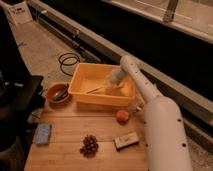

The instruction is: Wipe tray with brush

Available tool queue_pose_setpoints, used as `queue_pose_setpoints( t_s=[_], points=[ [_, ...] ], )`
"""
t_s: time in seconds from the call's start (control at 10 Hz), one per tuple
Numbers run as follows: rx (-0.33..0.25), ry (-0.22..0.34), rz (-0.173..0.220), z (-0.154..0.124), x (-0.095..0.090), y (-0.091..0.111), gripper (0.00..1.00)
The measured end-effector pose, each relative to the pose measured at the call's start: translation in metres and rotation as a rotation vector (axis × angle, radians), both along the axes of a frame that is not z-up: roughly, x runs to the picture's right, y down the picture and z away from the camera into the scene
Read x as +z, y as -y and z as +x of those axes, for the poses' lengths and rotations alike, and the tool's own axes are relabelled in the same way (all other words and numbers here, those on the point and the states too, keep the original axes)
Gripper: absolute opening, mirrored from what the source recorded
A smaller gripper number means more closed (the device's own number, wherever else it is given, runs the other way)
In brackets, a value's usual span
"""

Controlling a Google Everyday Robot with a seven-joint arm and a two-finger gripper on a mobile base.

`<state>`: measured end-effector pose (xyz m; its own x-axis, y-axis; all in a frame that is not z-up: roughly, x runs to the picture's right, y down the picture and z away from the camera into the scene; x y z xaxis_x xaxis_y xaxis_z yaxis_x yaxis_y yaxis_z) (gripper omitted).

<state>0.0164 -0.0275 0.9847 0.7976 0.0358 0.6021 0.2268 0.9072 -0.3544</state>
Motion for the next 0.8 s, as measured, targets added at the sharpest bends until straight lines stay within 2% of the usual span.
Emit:
queue_pose_setpoints(
  t_s=[0.2, 0.3, 0.6, 0.8],
  points=[
    [0.000, 0.041, -0.011, -0.020, 0.009, 0.002, 0.00],
    [-0.001, 0.057, -0.016, -0.024, 0.007, -0.001, 0.00],
    [-0.004, 0.128, -0.035, -0.034, -0.016, -0.026, 0.00],
    [-0.007, 0.129, -0.039, -0.027, -0.029, -0.034, 0.00]
  ],
)
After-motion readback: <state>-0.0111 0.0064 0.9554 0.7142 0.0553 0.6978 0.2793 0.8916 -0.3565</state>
